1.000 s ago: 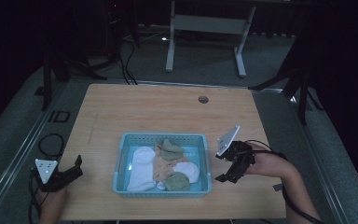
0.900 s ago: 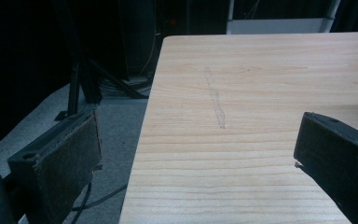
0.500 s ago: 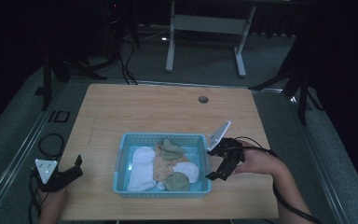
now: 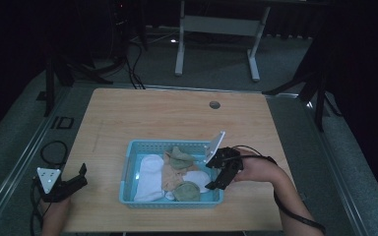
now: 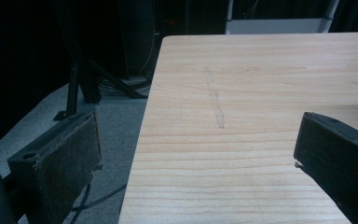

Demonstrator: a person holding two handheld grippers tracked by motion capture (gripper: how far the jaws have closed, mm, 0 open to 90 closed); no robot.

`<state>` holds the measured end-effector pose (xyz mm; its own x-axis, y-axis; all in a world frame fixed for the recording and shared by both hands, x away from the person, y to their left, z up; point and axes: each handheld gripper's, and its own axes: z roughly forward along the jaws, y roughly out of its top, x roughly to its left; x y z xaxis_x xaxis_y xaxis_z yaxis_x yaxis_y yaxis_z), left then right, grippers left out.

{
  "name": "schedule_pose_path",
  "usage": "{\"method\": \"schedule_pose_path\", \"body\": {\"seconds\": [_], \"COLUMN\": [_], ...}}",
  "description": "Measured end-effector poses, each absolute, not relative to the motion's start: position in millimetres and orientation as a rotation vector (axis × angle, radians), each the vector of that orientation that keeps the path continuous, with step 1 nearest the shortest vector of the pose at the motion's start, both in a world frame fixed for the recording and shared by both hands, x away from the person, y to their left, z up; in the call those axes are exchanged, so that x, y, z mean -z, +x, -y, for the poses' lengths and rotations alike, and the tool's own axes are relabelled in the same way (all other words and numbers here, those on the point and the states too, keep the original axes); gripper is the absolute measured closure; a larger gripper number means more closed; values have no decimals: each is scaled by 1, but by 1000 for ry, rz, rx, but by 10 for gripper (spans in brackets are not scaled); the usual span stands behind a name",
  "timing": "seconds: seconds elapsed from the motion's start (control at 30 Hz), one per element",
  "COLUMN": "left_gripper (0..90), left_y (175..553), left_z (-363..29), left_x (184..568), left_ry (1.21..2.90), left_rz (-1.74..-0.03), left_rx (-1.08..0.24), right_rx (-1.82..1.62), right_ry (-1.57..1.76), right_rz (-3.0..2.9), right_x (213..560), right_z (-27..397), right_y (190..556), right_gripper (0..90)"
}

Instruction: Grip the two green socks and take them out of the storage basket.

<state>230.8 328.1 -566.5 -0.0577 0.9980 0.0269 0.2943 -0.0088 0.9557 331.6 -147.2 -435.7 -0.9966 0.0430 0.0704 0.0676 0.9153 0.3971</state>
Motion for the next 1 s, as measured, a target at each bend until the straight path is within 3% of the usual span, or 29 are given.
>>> {"method": "schedule_pose_path", "body": {"seconds": [0.63,1.0], "left_gripper": [4,4], "left_y": [231,231], "left_z": [-328,-328], "left_x": [566,567], "left_ry": [1412,1412], "left_rz": [-1464,-1463], "left_rx": [-1112,-1109], "right_rx": [577,544], "right_ry": [-76,-69], "right_rz": [3002,2991], "right_x": [462,476], "right_z": [112,98], "right_y": [333,334], "right_gripper": [305,373]}}
